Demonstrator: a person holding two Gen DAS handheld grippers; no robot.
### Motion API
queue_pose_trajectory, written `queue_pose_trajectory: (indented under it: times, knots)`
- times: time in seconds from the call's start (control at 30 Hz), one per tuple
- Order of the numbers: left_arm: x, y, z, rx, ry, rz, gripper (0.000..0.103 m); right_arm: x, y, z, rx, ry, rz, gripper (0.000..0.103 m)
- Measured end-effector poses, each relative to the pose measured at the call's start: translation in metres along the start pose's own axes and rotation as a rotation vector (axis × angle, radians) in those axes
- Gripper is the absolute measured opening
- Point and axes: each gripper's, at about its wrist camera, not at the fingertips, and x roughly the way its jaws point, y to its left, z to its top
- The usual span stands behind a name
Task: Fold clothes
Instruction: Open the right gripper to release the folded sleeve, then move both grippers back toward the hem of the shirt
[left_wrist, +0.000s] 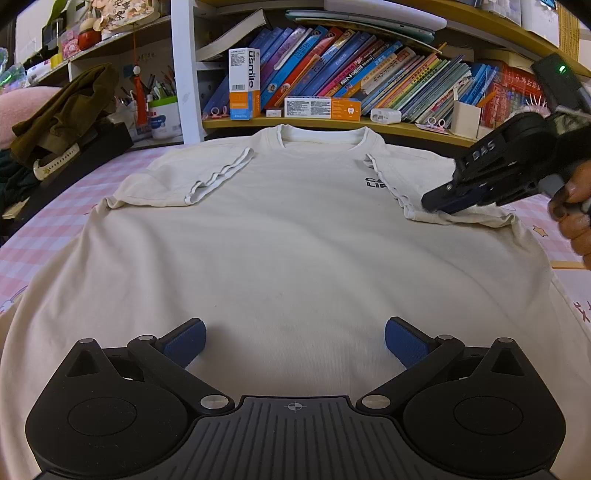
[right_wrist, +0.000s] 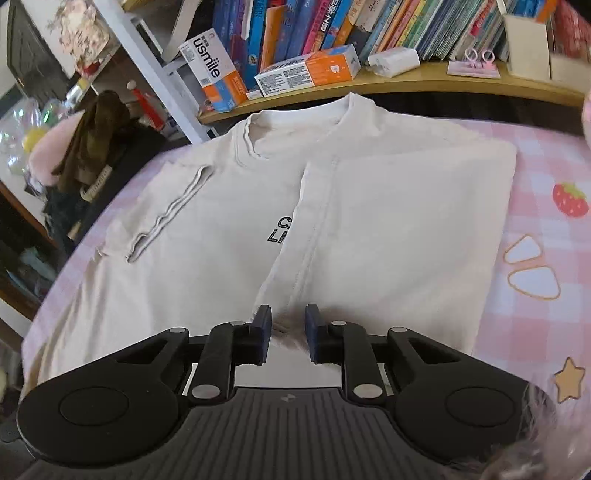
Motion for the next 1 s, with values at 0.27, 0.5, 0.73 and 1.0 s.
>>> queue_pose_trajectory:
  times: [0.27,0.5,0.73,1.0]
  knots:
    - [0.0,0.0,0.0,-0.002,-0.002,0.001,0.103,-0.046,0.009,-0.022,-0.01,-0.073,0.018,0.033]
    - [0.001,0.0,0.0,-0.003,-0.002,0.002,0.103,-0.083,0.012,-0.061,-0.027,-0.118,-0.09,0.05]
    - [0.001,-0.001,0.0,-0.008,-0.001,0.011,0.103,-0.095,0.008,-0.097,-0.02,-0.114,-0.158,0.059]
    - [0.002,-0.002,0.007,-0.012,0.051,0.016,0.103,-0.104,0.005,-0.114,-0.002,-0.103,-0.151,0.066]
